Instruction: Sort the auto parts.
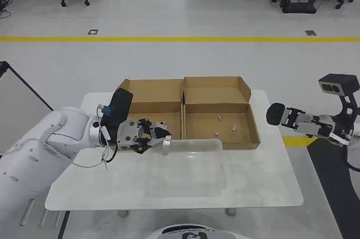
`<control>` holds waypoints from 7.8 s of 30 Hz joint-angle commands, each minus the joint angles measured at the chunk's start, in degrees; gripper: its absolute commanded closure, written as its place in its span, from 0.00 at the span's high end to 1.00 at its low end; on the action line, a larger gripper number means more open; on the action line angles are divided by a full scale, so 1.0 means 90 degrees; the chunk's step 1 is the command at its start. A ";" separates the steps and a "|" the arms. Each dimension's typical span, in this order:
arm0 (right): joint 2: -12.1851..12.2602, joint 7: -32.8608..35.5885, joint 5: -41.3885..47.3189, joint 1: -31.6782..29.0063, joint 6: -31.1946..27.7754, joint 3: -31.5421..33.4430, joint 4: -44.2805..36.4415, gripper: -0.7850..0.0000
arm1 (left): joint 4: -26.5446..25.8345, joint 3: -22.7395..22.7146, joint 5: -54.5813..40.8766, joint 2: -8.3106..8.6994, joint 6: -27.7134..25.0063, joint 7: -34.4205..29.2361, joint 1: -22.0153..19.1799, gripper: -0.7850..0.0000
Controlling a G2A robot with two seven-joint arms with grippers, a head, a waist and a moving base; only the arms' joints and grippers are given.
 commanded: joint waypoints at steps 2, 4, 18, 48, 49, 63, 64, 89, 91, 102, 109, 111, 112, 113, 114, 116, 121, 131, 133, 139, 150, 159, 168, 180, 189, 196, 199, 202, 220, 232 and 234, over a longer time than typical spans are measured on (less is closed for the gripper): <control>0.0000 0.0000 -0.0001 0.0000 0.0000 0.0000 0.0000 1.00 | 0.0000 0.0000 0.0001 0.0000 0.0000 0.0001 0.0000 0.00; 0.0000 0.0000 -0.0001 0.0000 0.0000 0.0000 0.0000 1.00 | -0.0033 -0.0011 -0.0026 -0.0014 0.0094 0.0086 0.0035 0.00; 0.0000 0.0000 -0.0001 0.0000 0.0000 0.0000 0.0000 1.00 | -0.0609 -0.0218 -0.1674 -0.0341 0.0000 0.2095 -0.0010 0.00; 0.0000 0.0000 -0.0001 0.0000 0.0000 0.0000 0.0000 1.00 | -0.0552 -0.2169 -0.8291 -0.1877 0.0000 -0.2422 0.0841 0.00; 0.0000 0.0000 -0.0001 0.0000 0.0000 0.0000 0.0000 1.00 | -0.0437 -0.2275 -0.8320 -0.1945 0.0000 -0.2692 0.0884 0.00; 0.0000 0.0000 -0.0001 0.0000 0.0000 0.0000 0.0000 1.00 | 0.0190 -0.3001 -0.4720 -0.2566 0.0000 -0.2747 0.1059 0.00; 0.0000 0.0000 -0.0001 0.0000 0.0000 0.0000 0.0000 1.00 | 0.0189 -0.3022 -0.4507 -0.2592 0.0000 -0.2650 0.1063 0.00; 0.0000 0.0000 -0.0001 0.0000 0.0000 0.0000 0.0000 1.00 | 0.0538 -0.2980 -0.5114 -0.2919 0.0000 -0.3052 0.0952 0.00; 0.0000 0.0000 -0.0001 0.0000 0.0000 0.0000 0.0000 1.00 | 0.0506 -0.3017 -0.4736 -0.2945 0.0000 -0.2926 0.0980 0.00; 0.0000 0.0000 -0.0001 0.0000 0.0000 0.0000 0.0000 1.00 | 0.0235 -0.2692 -0.5303 -0.3045 0.0000 -0.2411 0.1034 0.00; 0.0000 0.0000 -0.0001 0.0000 0.0000 0.0000 0.0000 1.00 | 0.0221 -0.2602 -0.6950 -0.3058 0.0000 -0.3151 0.0962 0.00; 0.0000 0.0000 -0.0001 0.0000 0.0000 0.0000 0.0000 1.00 | 0.0245 -0.2624 -0.7100 -0.3059 0.0000 -0.3415 0.0945 0.00; 0.0000 0.0000 -0.0001 0.0000 0.0000 0.0000 0.0000 1.00 | 0.0245 -0.2624 -0.7100 -0.3059 0.0000 -0.3415 0.0945 0.00; 0.0000 0.0000 -0.0001 0.0000 0.0000 0.0000 0.0000 1.00 | 0.0245 -0.2624 -0.7100 -0.3059 0.0000 -0.3415 0.0945 0.00; 0.0000 0.0000 -0.0001 0.0000 0.0000 0.0000 0.0000 1.00 | 0.0245 -0.2624 -0.7100 -0.3059 0.0000 -0.3415 0.0945 0.00; 0.0000 0.0000 -0.0001 0.0000 0.0000 0.0000 0.0000 1.00 | 0.0245 -0.2624 -0.7100 -0.3059 0.0000 -0.3415 0.0945 0.00; 0.0000 0.0000 -0.0001 0.0000 0.0000 0.0000 0.0000 1.00 | 0.0245 -0.2624 -0.7100 -0.3059 0.0000 -0.3415 0.0945 0.00; 0.0000 0.0000 -0.0001 0.0000 0.0000 0.0000 0.0000 1.00 | 0.0596 -0.3095 -0.5981 -0.3058 0.0572 -0.2877 0.0959 0.00; 0.0000 0.0000 -0.0001 0.0000 0.0000 0.0000 0.0000 1.00 | 0.0757 -0.3203 -0.5365 -0.3035 0.0714 -0.3055 0.0964 0.00; 0.0000 0.0000 -0.0001 0.0000 0.0000 0.0000 0.0000 1.00 | 0.1094 -0.3218 -0.5095 -0.3026 0.1038 -0.2976 0.1154 0.00; 0.0000 0.0000 -0.0001 0.0000 0.0000 0.0000 0.0000 1.00 | 0.2124 -0.3330 -0.2911 -0.3041 0.1607 -0.2345 0.0357 0.00; 0.0000 0.0000 -0.0001 0.0000 0.0000 0.0000 0.0000 1.00 | 0.2882 -0.3187 -0.0108 -0.3020 0.1685 -0.1959 -0.0022 0.00; 0.0000 0.0000 -0.0001 0.0000 0.0000 0.0000 0.0000 1.00 | 0.3336 -0.2965 0.1869 -0.2954 0.1640 -0.1963 -0.0103 0.00; 0.0000 0.0000 -0.0001 0.0000 0.0000 0.0000 0.0000 1.00 | 0.3565 -0.2338 0.3768 -0.2885 0.1236 -0.2499 -0.0550 0.00; 0.0000 0.0000 -0.0001 0.0000 0.0000 0.0000 0.0000 1.00 | 0.4437 -0.1301 0.4164 -0.2971 0.0821 -0.3867 -0.1459 0.00; 0.0000 0.0000 -0.0001 0.0000 0.0000 0.0000 0.0000 1.00 | 0.5263 -0.0588 0.4429 -0.3075 0.0793 -0.4208 -0.1959 0.00; 0.0000 0.0000 -0.0001 0.0000 0.0000 0.0000 0.0000 1.00 | 0.5591 -0.0284 0.4279 -0.3104 0.0806 -0.4221 -0.2078 0.00; 0.0000 0.0000 -0.0001 0.0000 0.0000 0.0000 0.0000 1.00 | 0.5841 -0.0012 0.4225 -0.3111 0.0803 -0.4219 -0.2188 0.00; 0.0000 0.0000 -0.0001 0.0000 0.0000 0.0000 0.0000 1.00 | 0.6558 0.1069 0.4354 -0.3121 0.0738 -0.4153 -0.2467 0.00; 0.0000 0.0000 -0.0001 0.0000 0.0000 0.0000 0.0000 1.00 | 0.6925 0.1317 0.4470 -0.3216 0.0775 -0.3913 -0.2529 0.00; 0.0000 0.0000 -0.0001 0.0000 0.0000 0.0000 0.0000 1.00 | 0.7000 0.1368 0.4520 -0.3241 0.0783 -0.3839 -0.2550 0.00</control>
